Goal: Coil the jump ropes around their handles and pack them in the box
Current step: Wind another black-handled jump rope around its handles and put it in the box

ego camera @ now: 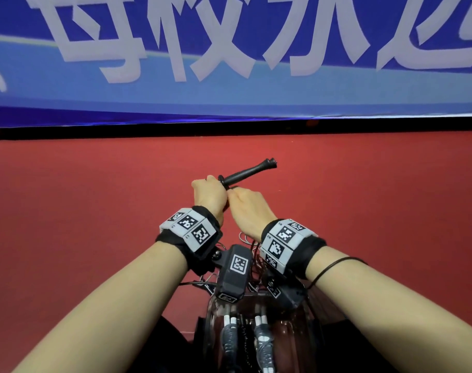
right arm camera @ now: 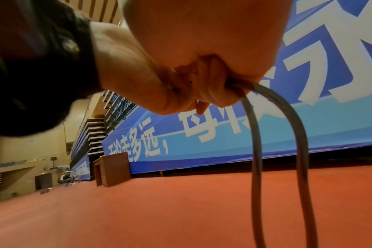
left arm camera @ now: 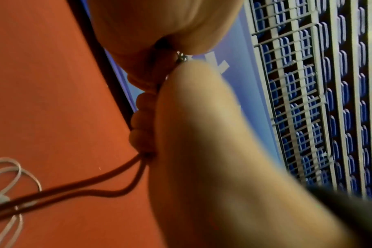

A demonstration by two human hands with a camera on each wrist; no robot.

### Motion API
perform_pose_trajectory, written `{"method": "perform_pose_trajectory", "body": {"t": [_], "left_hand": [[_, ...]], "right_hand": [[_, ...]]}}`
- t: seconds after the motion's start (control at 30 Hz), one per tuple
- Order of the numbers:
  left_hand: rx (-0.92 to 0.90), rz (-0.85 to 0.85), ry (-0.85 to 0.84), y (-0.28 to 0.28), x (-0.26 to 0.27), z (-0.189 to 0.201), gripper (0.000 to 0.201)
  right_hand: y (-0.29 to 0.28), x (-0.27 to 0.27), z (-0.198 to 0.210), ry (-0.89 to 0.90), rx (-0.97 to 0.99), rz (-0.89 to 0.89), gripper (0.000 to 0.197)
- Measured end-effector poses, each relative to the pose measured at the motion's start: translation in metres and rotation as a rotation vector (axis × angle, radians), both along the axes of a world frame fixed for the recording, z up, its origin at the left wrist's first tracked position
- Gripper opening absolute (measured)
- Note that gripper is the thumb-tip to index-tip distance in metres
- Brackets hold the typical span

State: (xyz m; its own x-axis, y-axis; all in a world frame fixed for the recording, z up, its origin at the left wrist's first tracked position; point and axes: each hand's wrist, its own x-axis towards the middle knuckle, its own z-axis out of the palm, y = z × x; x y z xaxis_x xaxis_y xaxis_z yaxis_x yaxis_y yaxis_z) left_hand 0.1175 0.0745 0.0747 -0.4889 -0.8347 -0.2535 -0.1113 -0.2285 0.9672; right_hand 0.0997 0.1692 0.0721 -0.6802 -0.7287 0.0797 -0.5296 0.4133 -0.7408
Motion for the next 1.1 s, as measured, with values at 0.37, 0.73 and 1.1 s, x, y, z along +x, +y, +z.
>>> {"method": "perform_pose_trajectory", "body": {"t": [0.37,0.73,1.1], "left_hand": [[-0.629,0.005,0.001,0.013,0.008,0.011,0.011],[-0.600,-0.310,0.015,-0.007,0.028,0.023,0.005],[-0.604,-0.465,-0.410,-0.014,0.029,0.016,0.035]], "right_hand": [[0.004,-0.002,0.013,-0.079,-0.241,-0.084,0.054],[0.013,-0.010,0.006,-0.168,-0.290,-0.106,0.058],[0.016,-0.002,-0.005,0.089,-0.053,0.103,0.057]]}}
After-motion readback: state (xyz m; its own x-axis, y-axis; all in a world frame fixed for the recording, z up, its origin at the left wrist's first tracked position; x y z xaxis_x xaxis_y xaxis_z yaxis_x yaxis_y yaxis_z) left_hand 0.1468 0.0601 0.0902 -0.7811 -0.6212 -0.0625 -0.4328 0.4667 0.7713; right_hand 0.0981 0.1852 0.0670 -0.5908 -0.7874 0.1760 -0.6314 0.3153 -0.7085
